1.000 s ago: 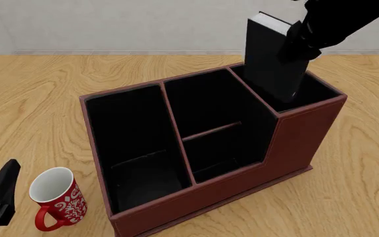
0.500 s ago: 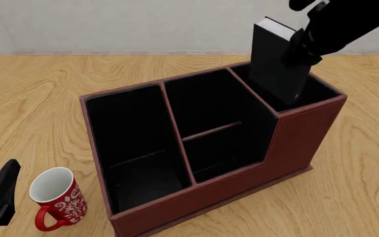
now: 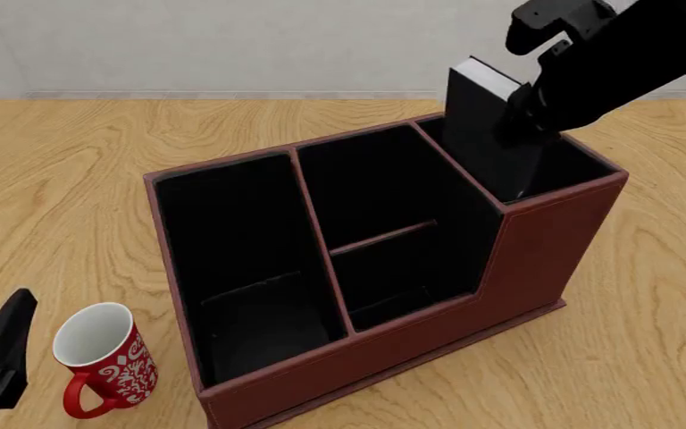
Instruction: Pick up the book and place it in the right compartment of the caddy.
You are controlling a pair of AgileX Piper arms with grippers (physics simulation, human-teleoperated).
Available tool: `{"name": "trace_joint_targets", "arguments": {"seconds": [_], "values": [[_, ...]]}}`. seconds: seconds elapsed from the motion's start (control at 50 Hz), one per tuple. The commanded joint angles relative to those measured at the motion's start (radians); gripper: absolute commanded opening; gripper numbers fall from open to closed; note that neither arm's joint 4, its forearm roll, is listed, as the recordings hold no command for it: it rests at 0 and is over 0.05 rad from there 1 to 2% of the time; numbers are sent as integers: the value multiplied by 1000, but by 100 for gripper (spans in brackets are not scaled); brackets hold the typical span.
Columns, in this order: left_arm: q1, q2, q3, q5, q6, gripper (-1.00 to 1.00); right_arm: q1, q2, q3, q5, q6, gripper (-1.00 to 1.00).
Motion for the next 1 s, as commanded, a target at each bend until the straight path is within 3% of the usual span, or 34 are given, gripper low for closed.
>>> {"name": "trace_joint_targets", "arguments": {"seconds": [0.02, 1.0], "values": [[5, 0, 0, 2, 2, 100, -16, -3, 43, -55, 28, -100], [9, 0, 0, 13, 11, 100, -61, 11, 181, -222, 53, -100]]}}
